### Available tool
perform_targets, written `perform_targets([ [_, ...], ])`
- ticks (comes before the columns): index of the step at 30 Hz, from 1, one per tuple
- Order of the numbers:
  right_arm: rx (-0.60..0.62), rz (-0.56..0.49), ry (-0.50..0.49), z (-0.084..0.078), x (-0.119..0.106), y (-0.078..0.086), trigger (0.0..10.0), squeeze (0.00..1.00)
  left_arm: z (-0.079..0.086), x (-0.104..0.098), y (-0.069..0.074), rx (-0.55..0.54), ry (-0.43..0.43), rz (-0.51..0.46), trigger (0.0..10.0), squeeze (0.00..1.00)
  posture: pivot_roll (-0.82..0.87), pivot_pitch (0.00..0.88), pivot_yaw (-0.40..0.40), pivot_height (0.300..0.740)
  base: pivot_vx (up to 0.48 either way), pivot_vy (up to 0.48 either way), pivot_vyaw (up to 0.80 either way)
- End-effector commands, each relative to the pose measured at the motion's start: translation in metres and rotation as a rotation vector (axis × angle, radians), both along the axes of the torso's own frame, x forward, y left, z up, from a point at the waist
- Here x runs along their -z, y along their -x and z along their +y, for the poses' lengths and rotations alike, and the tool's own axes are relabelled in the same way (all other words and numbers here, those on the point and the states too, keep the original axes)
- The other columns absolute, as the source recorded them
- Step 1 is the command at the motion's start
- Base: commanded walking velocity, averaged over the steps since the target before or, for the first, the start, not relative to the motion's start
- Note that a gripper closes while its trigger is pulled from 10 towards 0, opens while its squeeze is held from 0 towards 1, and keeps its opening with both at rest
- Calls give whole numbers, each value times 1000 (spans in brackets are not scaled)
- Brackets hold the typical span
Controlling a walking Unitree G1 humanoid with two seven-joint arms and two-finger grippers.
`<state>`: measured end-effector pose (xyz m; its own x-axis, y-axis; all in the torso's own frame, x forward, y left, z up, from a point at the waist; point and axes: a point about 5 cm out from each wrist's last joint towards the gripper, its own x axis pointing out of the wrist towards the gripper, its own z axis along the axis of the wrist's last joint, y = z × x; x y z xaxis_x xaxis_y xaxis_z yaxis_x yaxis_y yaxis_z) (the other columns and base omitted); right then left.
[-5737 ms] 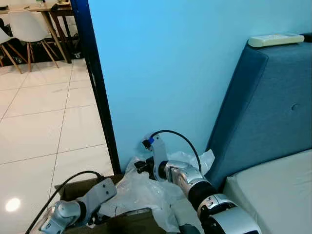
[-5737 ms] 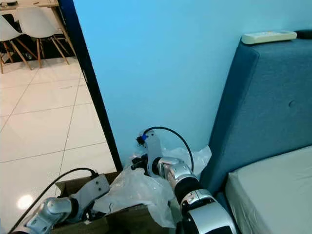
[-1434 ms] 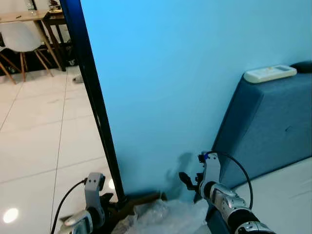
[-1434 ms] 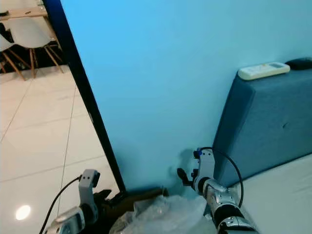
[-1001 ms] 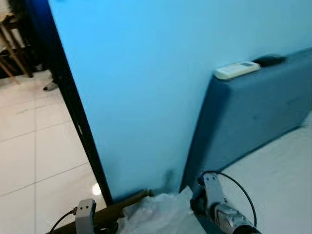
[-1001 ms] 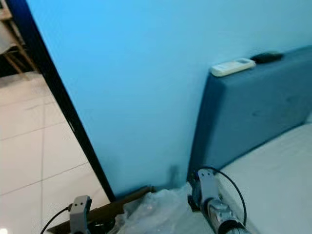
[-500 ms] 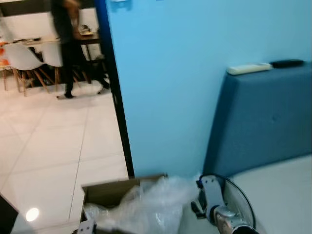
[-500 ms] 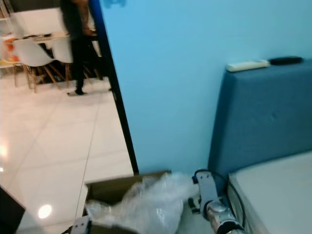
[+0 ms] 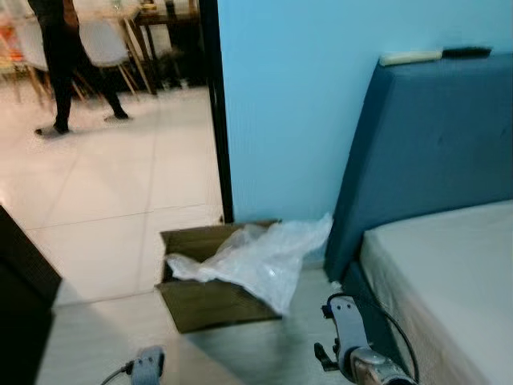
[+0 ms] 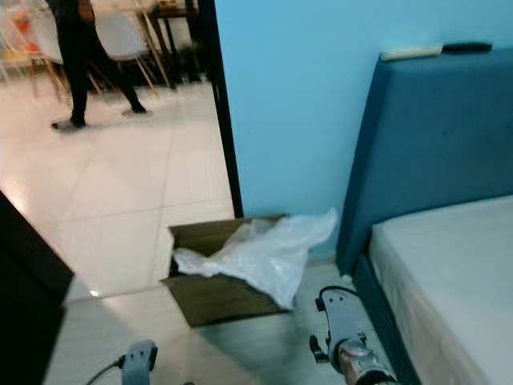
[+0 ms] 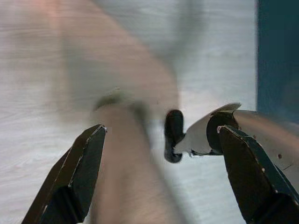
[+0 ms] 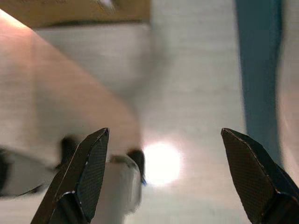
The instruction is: Clean up the room
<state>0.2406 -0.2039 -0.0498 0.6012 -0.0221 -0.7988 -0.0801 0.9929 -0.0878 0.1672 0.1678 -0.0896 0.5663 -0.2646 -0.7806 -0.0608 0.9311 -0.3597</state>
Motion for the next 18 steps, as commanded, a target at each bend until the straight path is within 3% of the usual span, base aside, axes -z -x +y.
perform_targets([
  [1,4,-3,-11,3,1,0,10000,0,2,0,-1,-11,-16,9,10000,0,-69,0,7,700,-345,0,0],
  [5,0,-4,-10,4,1,0,10000,0,3,0,-1,-24,-21,10,10000,0,-69,0,7,700,-86,0,0],
  [18,-13,7,-2,5,2,1,10000,0,0,3,3,15,-82,30,10000,0,-70,0,11,700,0,0,-769],
])
